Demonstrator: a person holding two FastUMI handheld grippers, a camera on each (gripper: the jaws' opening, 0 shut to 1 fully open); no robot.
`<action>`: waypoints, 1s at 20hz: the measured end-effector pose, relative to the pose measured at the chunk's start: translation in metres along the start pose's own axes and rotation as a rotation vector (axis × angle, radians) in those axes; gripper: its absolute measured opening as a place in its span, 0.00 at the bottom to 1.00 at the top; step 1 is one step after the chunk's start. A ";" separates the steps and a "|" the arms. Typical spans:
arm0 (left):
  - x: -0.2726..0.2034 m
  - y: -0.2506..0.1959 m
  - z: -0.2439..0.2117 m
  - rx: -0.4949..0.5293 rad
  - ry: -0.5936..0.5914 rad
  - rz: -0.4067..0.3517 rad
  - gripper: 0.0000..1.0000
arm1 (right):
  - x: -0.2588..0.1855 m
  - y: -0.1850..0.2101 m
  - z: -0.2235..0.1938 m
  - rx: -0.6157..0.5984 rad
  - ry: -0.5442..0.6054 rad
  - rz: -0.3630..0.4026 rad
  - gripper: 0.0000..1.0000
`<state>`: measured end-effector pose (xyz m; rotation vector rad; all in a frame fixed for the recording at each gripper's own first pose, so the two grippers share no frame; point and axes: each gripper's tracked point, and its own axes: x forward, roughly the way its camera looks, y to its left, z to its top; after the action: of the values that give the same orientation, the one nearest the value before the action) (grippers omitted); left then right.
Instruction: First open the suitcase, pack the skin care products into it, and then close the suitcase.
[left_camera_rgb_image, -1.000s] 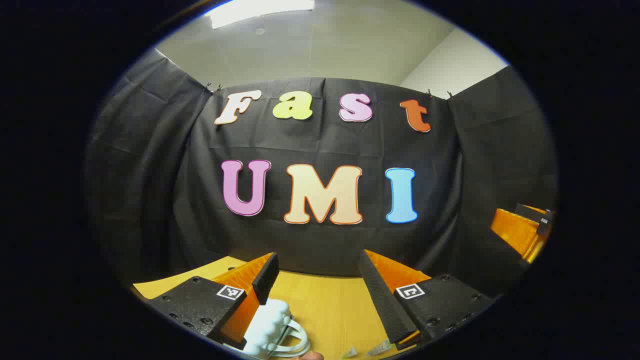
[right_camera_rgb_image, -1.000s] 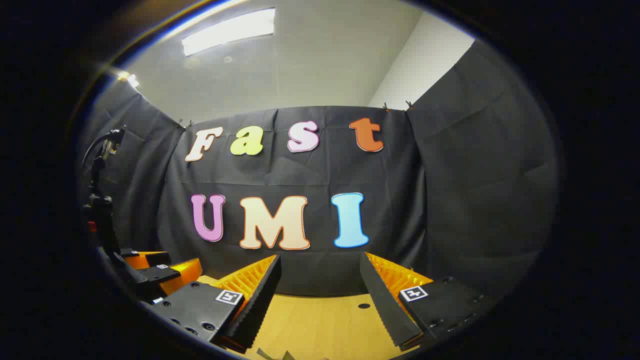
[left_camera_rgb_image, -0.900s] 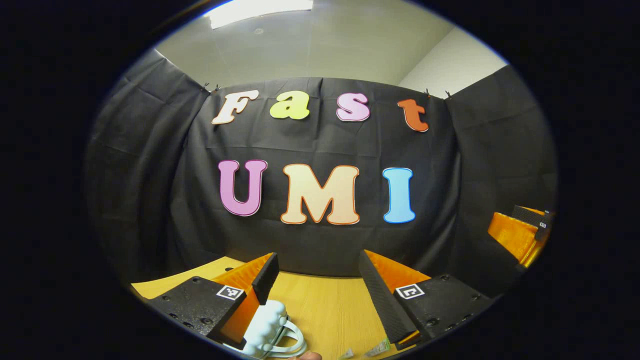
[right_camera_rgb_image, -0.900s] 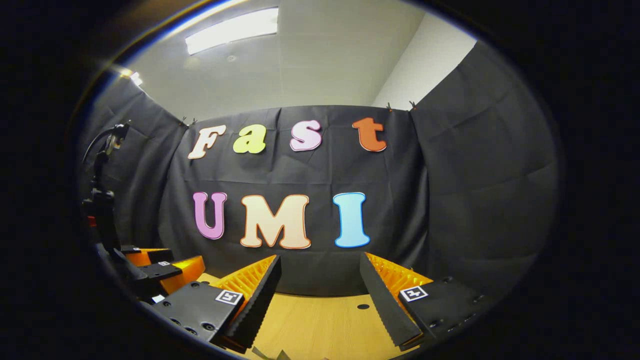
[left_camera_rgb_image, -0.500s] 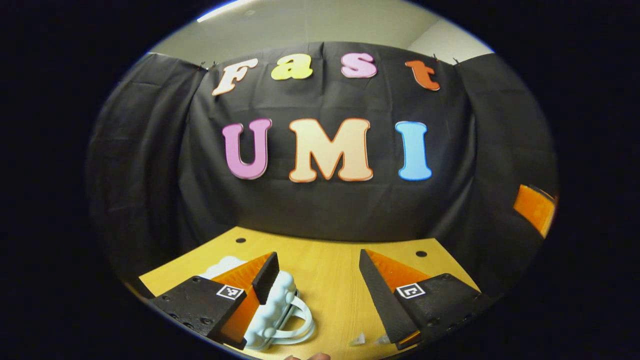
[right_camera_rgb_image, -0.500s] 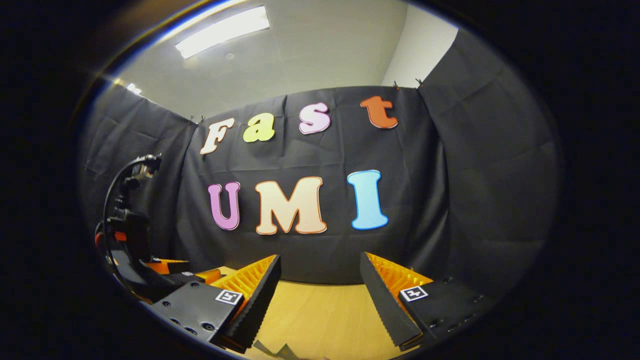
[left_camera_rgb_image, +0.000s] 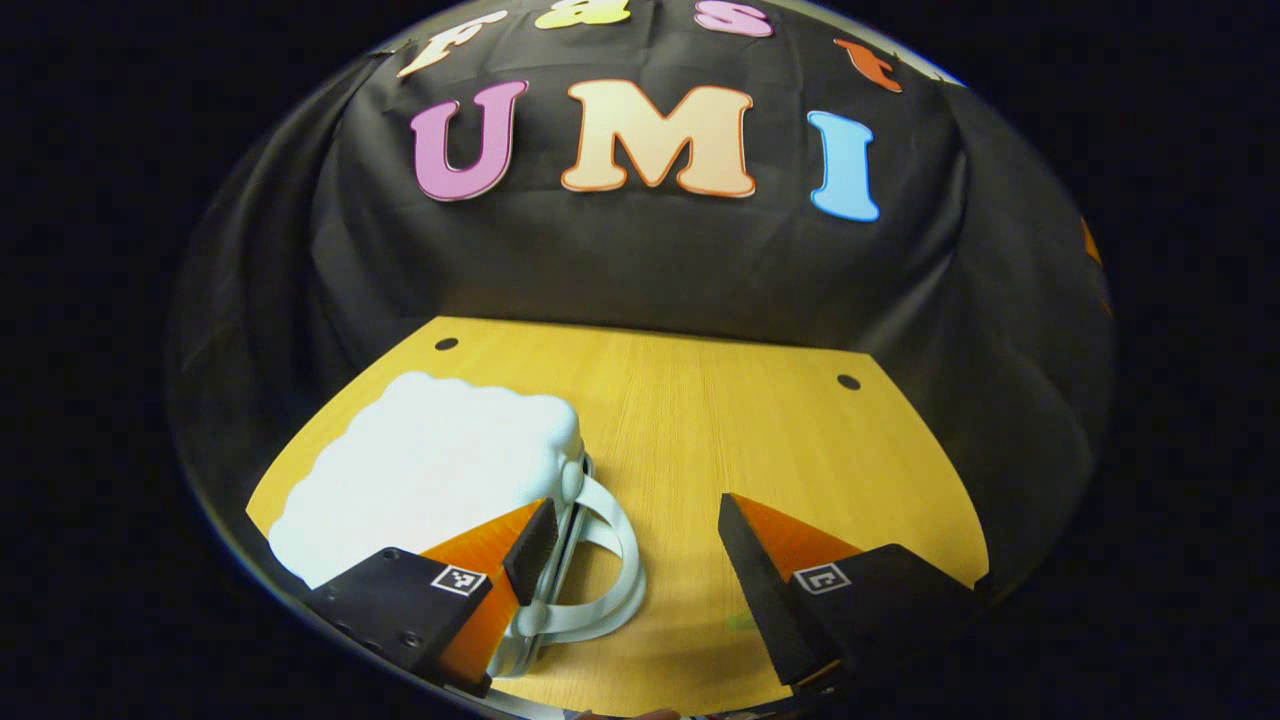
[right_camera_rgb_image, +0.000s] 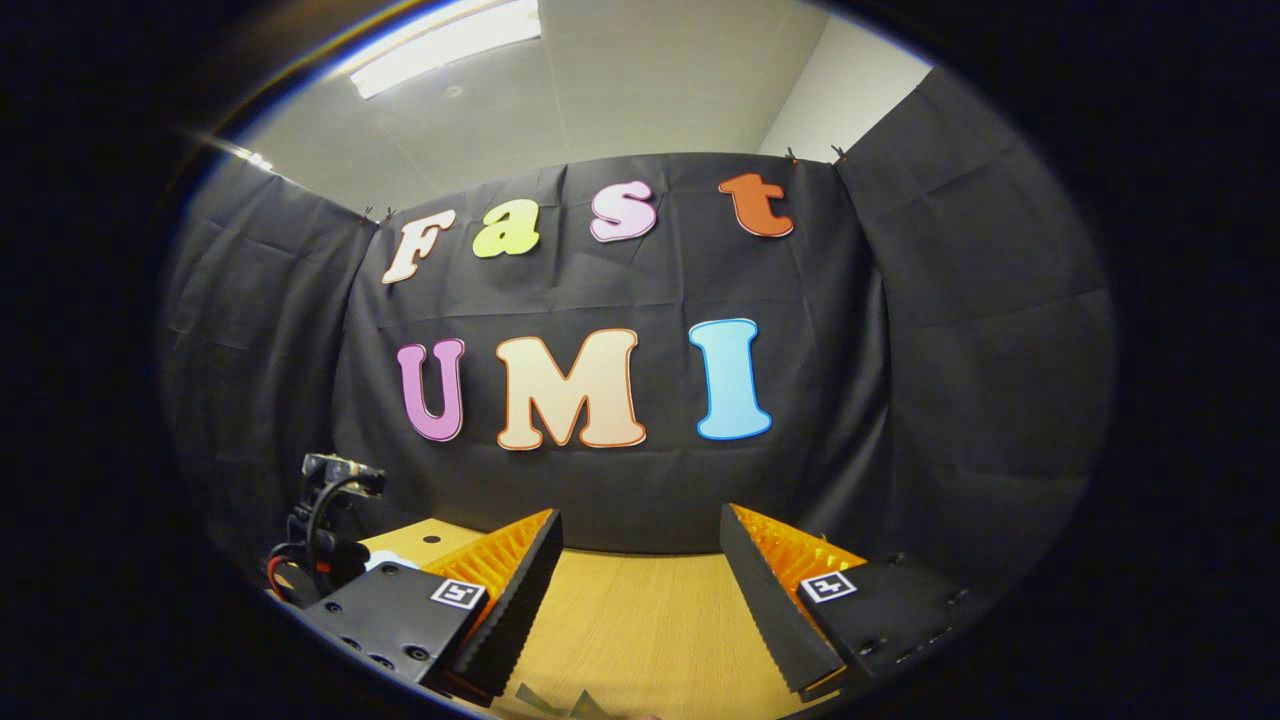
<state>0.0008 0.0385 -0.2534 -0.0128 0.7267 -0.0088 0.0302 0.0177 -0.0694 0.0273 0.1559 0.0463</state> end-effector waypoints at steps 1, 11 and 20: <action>0.006 0.000 -0.008 0.011 0.041 -0.001 0.95 | 0.000 -0.001 -0.002 -0.011 0.007 -0.010 0.95; 0.042 -0.008 -0.058 0.005 0.256 -0.044 0.93 | -0.009 -0.002 -0.010 -0.104 0.047 -0.077 0.98; 0.069 -0.007 -0.081 0.009 0.366 -0.031 0.53 | -0.010 -0.006 -0.021 -0.102 0.061 -0.093 0.99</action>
<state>-0.0016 0.0303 -0.3601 -0.0135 1.0926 -0.0447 0.0169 0.0113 -0.0885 -0.0827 0.2152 -0.0382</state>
